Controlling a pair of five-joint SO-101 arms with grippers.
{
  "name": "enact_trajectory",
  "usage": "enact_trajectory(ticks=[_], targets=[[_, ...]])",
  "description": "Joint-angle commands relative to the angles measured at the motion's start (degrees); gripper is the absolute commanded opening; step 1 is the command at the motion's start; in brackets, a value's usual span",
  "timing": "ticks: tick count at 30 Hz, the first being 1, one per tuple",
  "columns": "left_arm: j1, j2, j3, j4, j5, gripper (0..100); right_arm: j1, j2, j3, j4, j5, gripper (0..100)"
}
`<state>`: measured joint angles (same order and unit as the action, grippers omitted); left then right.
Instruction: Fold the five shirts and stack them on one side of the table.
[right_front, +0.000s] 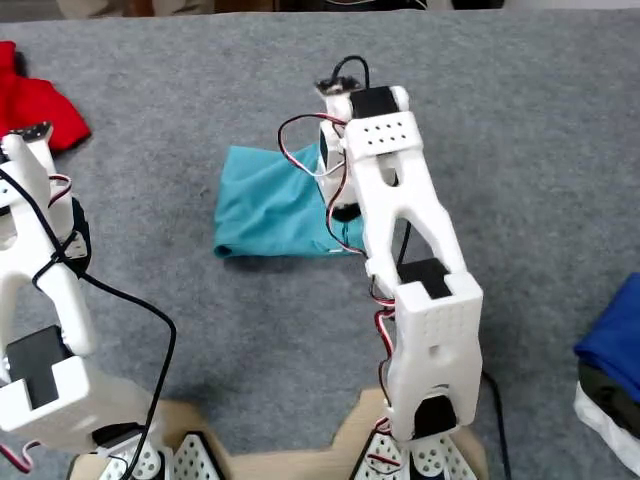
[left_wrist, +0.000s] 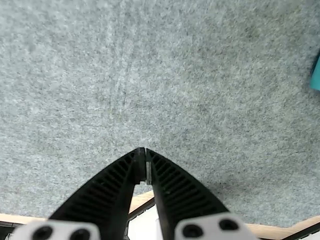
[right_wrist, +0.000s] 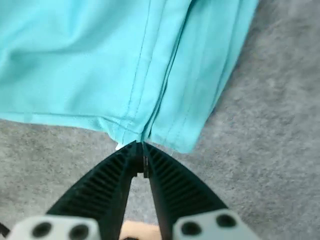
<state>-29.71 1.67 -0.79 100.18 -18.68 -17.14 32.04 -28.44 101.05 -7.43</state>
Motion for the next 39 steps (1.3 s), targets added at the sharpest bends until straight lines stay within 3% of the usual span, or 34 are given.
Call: enact_trajectory(ticks=[1, 4, 11, 33, 39], targets=[[-0.53, -2.77, -0.09, 0.53, -0.53, 2, -0.31, -3.91, 2.51, 0.97, 0.35, 0.9], [-0.53, -2.77, -0.09, 0.53, -0.53, 2, -1.01, -3.91, 3.38, 0.97, 0.26, 1.9], [-0.53, -2.77, -0.09, 0.53, -0.53, 2, -3.47, -3.91, 3.30, 0.70, -1.14, 17.5], [-0.62, -2.51, -0.09, 0.53, -0.53, 2, -5.14, 3.47, -0.22, -1.85, -2.55, 17.3], [-0.62, -2.51, -0.09, 0.53, -0.53, 2, -5.49, 5.41, -0.40, -2.64, -2.55, 8.0]])
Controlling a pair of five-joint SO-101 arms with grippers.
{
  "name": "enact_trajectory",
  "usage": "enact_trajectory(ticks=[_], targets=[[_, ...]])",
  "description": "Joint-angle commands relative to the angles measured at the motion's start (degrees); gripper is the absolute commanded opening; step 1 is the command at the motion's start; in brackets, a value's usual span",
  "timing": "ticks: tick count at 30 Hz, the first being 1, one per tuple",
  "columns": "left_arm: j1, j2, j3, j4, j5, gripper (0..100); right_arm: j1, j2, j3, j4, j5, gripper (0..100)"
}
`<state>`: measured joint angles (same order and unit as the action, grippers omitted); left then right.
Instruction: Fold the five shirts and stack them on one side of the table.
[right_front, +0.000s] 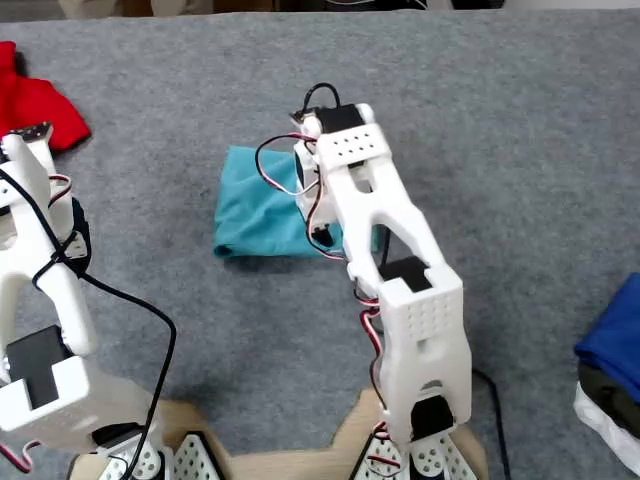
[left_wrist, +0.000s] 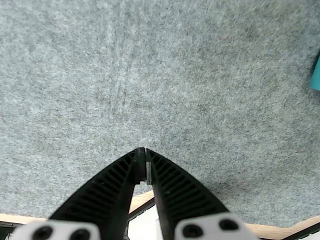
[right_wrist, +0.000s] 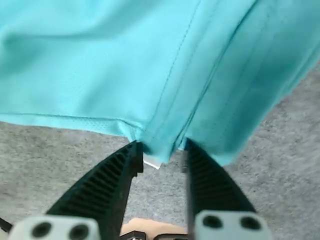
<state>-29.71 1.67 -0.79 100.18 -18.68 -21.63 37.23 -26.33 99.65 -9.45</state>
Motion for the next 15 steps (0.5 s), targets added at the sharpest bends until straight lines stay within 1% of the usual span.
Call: enact_trajectory(ticks=[1, 9, 12, 15], targets=[[-0.62, -2.51, -0.09, 0.53, -0.53, 2, -1.19, 0.48, -2.51, -1.32, -0.53, 6.9], [-0.62, -2.51, -0.09, 0.53, -0.62, 2, -0.92, 1.01, -2.59, -0.97, -0.35, 5.4], [-0.62, -2.51, -0.09, 0.53, -0.62, 2, -0.92, 1.01, -2.59, -0.88, -0.09, 0.6], [-0.70, -2.51, -0.09, 0.53, -0.62, 2, -0.92, 0.92, -2.59, -0.88, -0.09, 0.7]])
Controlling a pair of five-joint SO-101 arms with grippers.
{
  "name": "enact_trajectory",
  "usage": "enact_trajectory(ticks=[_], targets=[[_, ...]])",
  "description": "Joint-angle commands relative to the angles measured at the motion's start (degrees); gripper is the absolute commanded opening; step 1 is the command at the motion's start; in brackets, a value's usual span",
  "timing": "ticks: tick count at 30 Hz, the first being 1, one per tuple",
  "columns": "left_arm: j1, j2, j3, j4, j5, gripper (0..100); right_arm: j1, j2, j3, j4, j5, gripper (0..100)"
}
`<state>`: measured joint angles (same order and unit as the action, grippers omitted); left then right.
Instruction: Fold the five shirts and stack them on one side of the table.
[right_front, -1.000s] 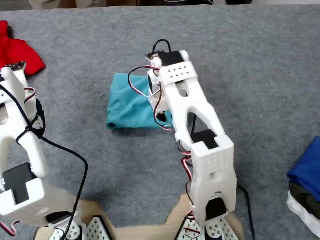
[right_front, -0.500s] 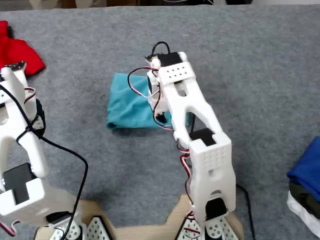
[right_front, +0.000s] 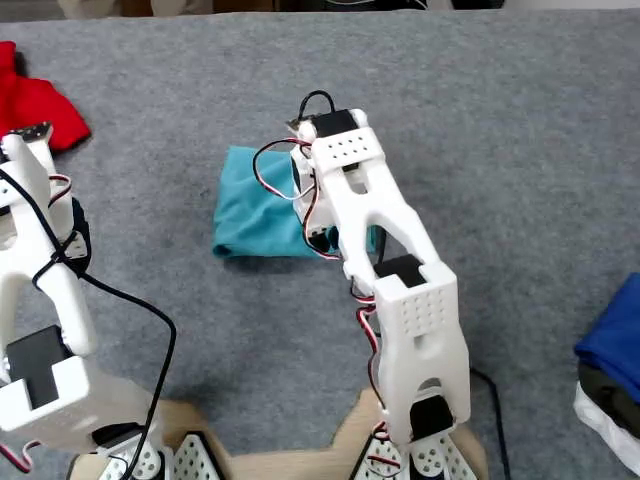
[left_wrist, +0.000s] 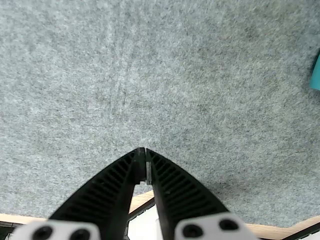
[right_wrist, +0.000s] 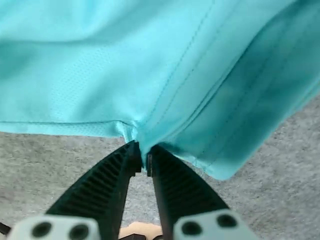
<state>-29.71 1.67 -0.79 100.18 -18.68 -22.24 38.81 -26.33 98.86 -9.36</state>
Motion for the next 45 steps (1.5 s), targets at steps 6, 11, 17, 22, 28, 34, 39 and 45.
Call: enact_trajectory(ticks=[6, 11, 17, 22, 28, 34, 39, 45], targets=[[-0.70, -2.59, -0.09, 0.53, -0.62, 2, 0.31, -5.32, -2.59, 0.09, -0.18, 0.6], [-0.70, -2.77, -0.09, 0.53, -0.62, 2, 3.21, -9.89, -2.42, 2.37, 1.85, 0.5], [-0.70, -2.77, -0.09, 0.53, -0.62, 2, 9.27, -12.35, -2.07, 3.08, 2.20, 0.5], [-0.62, -2.77, -0.09, 0.53, -0.62, 2, 12.88, -12.70, -1.98, 3.25, 2.29, 0.5], [-0.62, -2.77, -0.09, 0.53, -0.62, 2, 13.41, -12.70, 0.92, 3.25, 2.29, 0.5], [-0.70, -2.77, -0.09, 0.53, -0.62, 2, 14.90, -12.70, 3.65, 3.25, 2.29, 0.5], [-0.70, -2.68, -0.09, 0.53, -0.62, 2, 15.96, -12.44, 4.26, 2.81, 3.60, 0.9], [-0.44, -2.68, -0.09, 0.53, -0.62, 2, 14.90, -12.70, 3.82, 2.99, 3.96, 11.9]])
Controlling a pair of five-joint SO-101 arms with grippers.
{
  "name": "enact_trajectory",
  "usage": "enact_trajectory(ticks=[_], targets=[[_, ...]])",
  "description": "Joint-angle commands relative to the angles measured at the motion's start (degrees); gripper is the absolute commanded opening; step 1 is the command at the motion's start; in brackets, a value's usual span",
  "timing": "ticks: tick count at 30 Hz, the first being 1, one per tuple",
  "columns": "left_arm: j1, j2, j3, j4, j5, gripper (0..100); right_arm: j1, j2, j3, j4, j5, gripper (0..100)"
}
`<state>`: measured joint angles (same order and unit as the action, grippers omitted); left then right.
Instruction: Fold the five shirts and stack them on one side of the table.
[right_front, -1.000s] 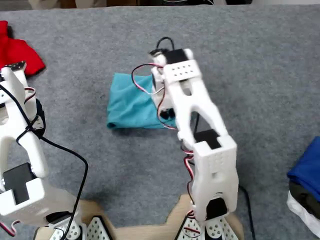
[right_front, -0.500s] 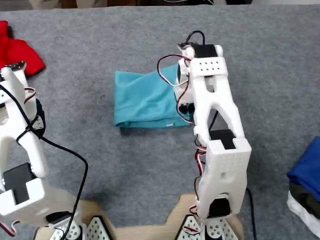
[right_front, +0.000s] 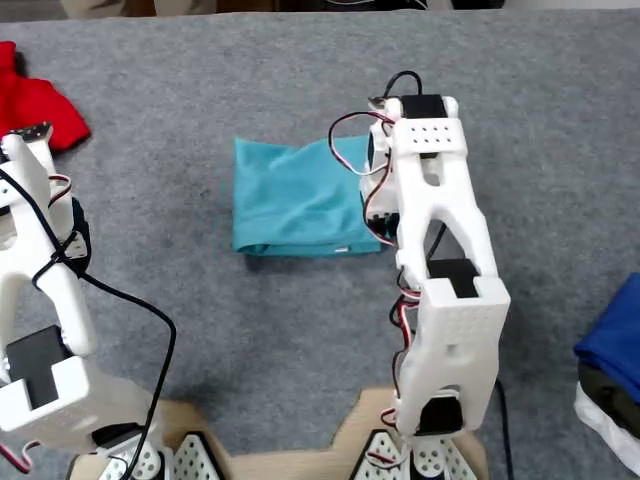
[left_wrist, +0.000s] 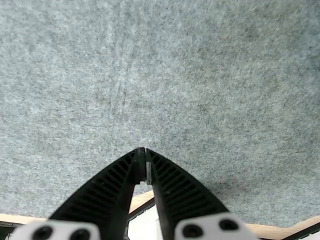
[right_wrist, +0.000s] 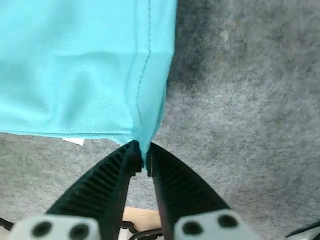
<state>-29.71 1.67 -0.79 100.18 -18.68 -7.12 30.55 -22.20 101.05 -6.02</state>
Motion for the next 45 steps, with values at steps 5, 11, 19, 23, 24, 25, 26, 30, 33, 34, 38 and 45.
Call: enact_trajectory(ticks=[5, 11, 19, 23, 24, 25, 26, 30, 33, 34, 38, 45], targets=[[-0.35, -2.77, -0.62, 0.53, -0.62, 2, -1.80, -7.78, -0.57, 0.88, 0.44, 22.4], [3.16, -2.51, -5.19, 0.53, 2.73, 2, -3.03, -14.64, -9.71, -0.26, 0.09, 0.5], [20.92, -2.68, -11.78, 0.53, 15.91, 2, -4.35, -3.91, -20.79, -10.46, -6.77, 0.5], [31.21, -2.51, -11.87, 0.53, 22.07, 2, -7.08, 5.49, -27.74, -11.25, -8.79, 0.5], [33.32, -2.42, -11.87, 0.44, 23.38, 2, -7.60, 7.96, -30.20, -11.16, -8.88, 0.5], [35.34, -2.42, -11.69, 0.00, 24.18, 2, -7.96, 10.24, -32.92, -11.16, -8.88, 0.5], [37.27, -2.42, -11.25, -1.32, 24.44, 2, -8.04, 12.70, -35.30, -11.16, -8.70, 0.5], [41.76, -2.33, -7.47, -8.62, 24.53, 2, -7.78, 23.16, -45.49, -12.04, -8.35, 0.5], [43.96, -2.33, -1.49, -17.05, 24.53, 2, -7.08, 31.25, -53.05, -12.75, -8.35, 0.5], [44.57, -2.33, 0.88, -20.04, 24.53, 2, -6.81, 33.71, -55.43, -12.75, -8.35, 0.5], [45.54, -2.24, 10.81, -32.62, 24.53, 2, -5.93, 42.42, -63.78, -12.40, -8.79, 0.5], [45.54, 4.53, 18.11, -41.49, 24.53, 2, -4.09, 50.68, -72.57, -11.60, -8.44, 0.5]])
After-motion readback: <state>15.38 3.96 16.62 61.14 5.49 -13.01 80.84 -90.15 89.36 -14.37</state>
